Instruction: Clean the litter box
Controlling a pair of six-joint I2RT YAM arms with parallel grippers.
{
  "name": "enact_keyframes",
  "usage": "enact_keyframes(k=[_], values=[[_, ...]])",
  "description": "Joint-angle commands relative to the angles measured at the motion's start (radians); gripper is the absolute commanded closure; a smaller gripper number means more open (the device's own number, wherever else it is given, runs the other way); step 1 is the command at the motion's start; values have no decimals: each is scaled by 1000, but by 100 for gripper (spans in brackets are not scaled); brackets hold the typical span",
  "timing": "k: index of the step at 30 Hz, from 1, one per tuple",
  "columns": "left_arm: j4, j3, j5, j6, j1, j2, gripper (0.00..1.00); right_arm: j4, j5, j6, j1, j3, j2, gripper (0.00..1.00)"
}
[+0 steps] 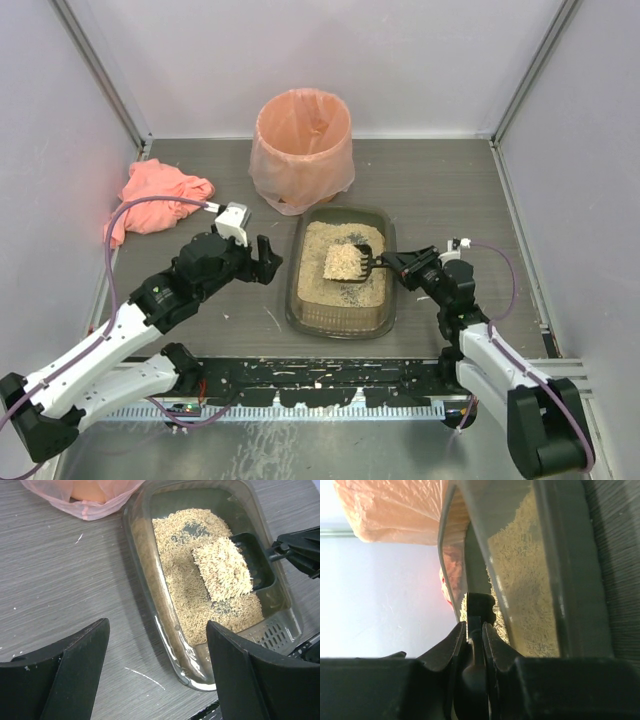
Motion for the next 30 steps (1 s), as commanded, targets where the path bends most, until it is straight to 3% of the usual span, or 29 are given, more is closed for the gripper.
enact_keyframes(k=[1,5,9,12,15,18,20,24,27,30], values=[[-24,36,-32,30,4,-19,20,316,-177,105,-45,-21,85,99],[-27,39,-32,30,3,-19,21,366,-206,142,-96,-42,89,99],[-23,37,-30,30,3,-19,20,354,-210,112,-55,-19,94,99],[-29,45,-28,31,4,-13,21,337,-203,146,-140,-58,50,99],[-36,49,-38,36,2,-19,21,353,-222,127,-88,-38,69,99],[-41,55,-46,46,3,-20,21,361,-221,162,-162,-76,49,99],[-53,65,-52,50,3,-23,21,352,-222,130,-103,-34,65,99],[-60,74,-62,62,3,-24,21,339,-218,144,-160,-45,61,99],[-78,84,-74,67,3,-27,20,342,-229,112,-96,-11,91,99],[-87,89,-84,74,2,-32,20,336,-219,148,-185,-51,60,99]])
